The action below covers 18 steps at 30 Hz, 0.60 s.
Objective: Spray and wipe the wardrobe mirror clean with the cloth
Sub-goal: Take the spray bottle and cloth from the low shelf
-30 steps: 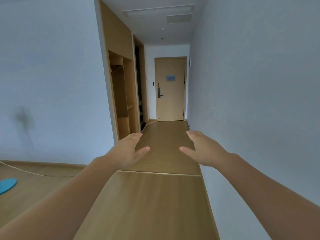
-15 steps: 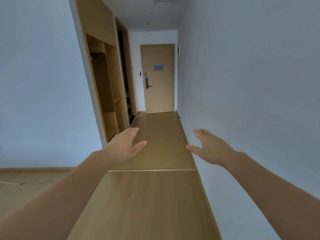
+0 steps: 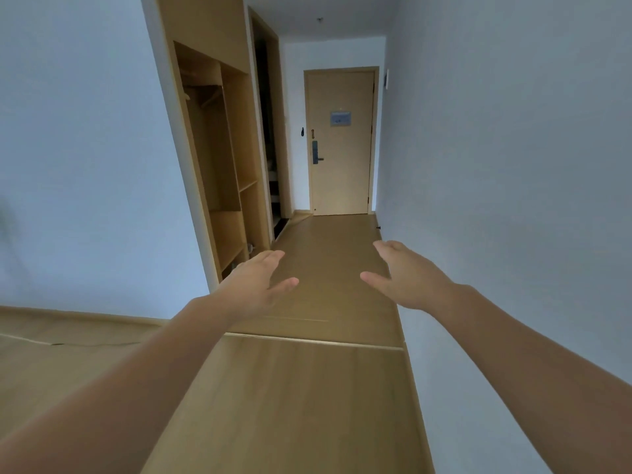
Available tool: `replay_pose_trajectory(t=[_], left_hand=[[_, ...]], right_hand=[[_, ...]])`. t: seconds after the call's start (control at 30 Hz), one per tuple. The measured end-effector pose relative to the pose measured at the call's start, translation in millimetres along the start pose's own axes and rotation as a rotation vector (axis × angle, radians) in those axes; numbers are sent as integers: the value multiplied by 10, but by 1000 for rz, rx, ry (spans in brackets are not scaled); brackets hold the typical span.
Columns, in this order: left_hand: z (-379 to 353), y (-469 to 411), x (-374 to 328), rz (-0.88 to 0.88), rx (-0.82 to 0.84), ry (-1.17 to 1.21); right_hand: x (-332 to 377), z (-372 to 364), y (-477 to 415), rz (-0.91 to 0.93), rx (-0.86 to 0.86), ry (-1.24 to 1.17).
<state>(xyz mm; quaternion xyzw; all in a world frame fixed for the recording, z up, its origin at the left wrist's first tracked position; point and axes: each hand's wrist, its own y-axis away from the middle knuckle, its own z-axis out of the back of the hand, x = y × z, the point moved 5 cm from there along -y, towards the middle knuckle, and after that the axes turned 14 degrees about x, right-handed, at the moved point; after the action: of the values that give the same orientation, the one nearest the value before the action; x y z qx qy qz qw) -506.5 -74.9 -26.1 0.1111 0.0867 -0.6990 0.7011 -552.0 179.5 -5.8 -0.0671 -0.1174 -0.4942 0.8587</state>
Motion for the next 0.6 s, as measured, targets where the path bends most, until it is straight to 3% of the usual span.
replay_pose_trajectory(t=[0.27, 0.6], left_hand=[[-288, -730, -51, 70, 62, 39], [-668, -1941, 407, 72, 141, 29]], right_hand=[[-383, -127, -897, 107, 50, -11], [-863, -568, -2128, 73, 143, -2]])
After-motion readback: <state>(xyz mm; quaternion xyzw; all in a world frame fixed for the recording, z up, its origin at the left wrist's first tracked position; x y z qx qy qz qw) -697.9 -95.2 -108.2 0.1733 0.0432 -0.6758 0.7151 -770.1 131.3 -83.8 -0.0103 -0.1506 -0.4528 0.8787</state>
